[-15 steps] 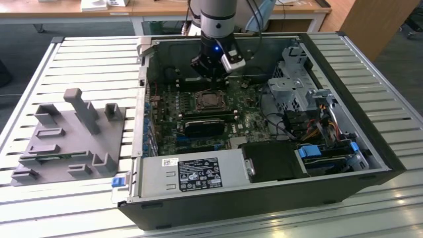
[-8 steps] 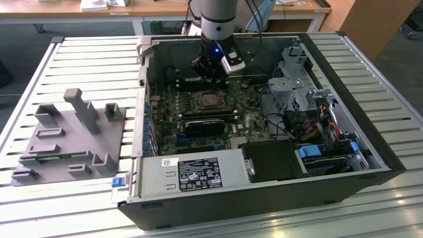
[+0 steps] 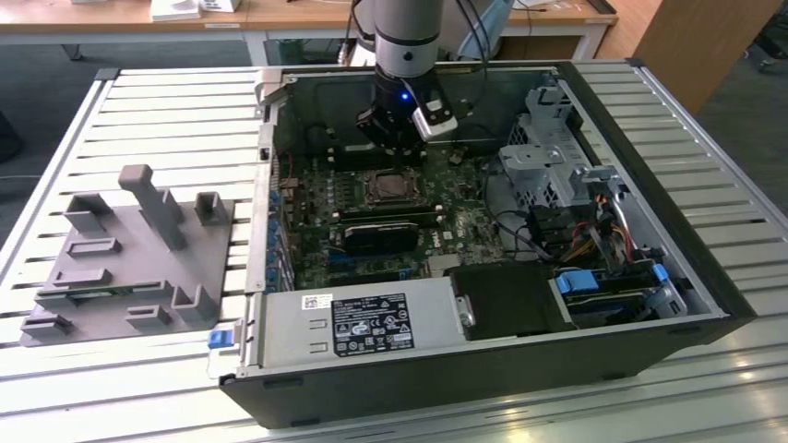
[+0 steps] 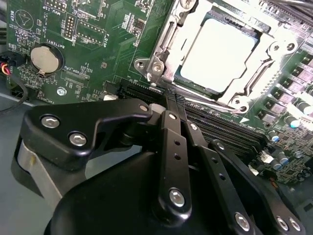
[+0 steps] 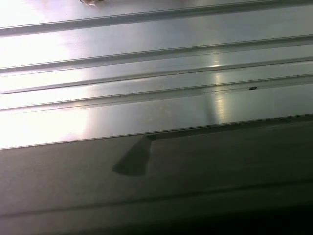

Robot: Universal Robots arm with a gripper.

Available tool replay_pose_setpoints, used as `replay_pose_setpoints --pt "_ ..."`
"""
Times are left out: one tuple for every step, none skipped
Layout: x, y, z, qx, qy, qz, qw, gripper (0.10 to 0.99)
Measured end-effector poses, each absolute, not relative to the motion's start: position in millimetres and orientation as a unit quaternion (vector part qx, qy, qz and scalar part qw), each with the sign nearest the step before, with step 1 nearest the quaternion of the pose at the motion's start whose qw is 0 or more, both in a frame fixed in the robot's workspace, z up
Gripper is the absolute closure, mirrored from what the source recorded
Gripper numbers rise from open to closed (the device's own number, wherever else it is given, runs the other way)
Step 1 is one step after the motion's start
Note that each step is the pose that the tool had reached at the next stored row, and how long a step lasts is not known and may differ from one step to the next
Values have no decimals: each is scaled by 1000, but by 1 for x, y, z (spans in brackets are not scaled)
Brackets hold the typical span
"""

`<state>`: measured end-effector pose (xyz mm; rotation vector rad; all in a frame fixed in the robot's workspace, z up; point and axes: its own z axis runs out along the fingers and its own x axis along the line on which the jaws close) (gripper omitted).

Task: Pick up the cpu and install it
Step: 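Install the first cpu locking lever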

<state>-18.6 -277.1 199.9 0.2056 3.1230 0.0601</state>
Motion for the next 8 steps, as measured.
replay_pose_setpoints --pt "-19 -277 200 66 998 19 6 980" --pt "-19 -277 200 66 998 19 6 980" --pt "-19 -277 200 66 998 19 6 980" --pt "-19 -277 200 66 998 19 6 980" --pt "-19 -277 201 66 998 19 6 980" --pt "-19 -277 201 66 998 19 6 980" --pt "-19 -277 202 66 998 19 6 980" --pt "-19 -277 202 66 998 19 6 980"
